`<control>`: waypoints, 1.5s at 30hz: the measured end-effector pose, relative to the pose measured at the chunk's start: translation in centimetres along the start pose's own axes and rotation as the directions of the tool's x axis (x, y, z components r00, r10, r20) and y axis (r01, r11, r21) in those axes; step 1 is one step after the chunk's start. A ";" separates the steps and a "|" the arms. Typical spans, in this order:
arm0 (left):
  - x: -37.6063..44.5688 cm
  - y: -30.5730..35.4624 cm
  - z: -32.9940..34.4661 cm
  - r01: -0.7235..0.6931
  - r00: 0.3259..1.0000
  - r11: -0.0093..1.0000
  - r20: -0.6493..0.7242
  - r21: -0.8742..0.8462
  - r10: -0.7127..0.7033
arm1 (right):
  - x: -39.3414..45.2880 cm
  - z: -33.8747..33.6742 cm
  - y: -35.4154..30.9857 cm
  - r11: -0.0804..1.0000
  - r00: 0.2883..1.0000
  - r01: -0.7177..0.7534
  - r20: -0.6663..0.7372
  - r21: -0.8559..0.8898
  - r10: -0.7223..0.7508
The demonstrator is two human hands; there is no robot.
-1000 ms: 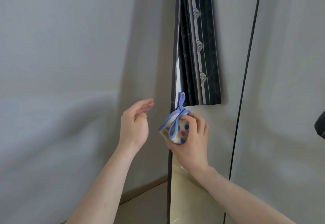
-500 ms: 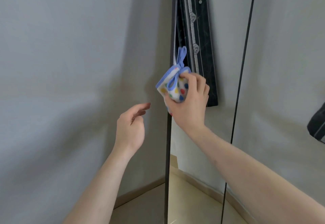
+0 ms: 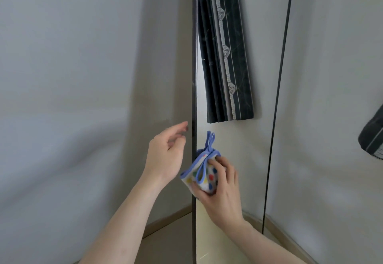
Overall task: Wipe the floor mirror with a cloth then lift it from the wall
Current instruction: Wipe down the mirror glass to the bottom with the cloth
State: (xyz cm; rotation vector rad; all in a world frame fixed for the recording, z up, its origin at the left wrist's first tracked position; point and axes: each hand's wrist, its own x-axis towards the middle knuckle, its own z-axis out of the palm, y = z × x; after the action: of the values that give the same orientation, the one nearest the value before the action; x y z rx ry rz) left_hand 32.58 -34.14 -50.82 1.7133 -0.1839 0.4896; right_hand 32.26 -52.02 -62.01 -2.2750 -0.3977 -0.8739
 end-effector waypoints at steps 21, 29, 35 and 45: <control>1.4 -0.6 1.7 -0.024 0.996 0.999 -0.082 0.045 0.027 | 6.4 -2.6 17.5 0.649 0.649 -0.750 -0.045 0.128 0.759; 0.7 -1.0 1.5 -0.012 0.998 0.999 -0.059 0.047 0.015 | -0.7 0.1 8.8 0.688 0.692 -0.702 -0.049 0.184 0.720; 0.5 -1.0 0.7 0.036 0.999 0.999 0.032 -0.010 -0.036 | 0.3 -0.1 1.4 0.814 0.842 -0.513 -0.024 0.273 0.539; 0.4 -0.2 -2.2 -0.026 0.995 0.993 -0.094 -0.116 0.015 | 6.5 -0.5 -5.7 0.940 0.955 -0.231 -0.128 0.253 0.269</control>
State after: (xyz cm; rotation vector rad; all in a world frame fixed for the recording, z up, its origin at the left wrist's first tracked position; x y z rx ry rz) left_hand 32.55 -31.94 -50.50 1.5717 -0.1602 0.5617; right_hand 34.00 -47.86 -54.54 -1.9675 -0.1257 -0.8238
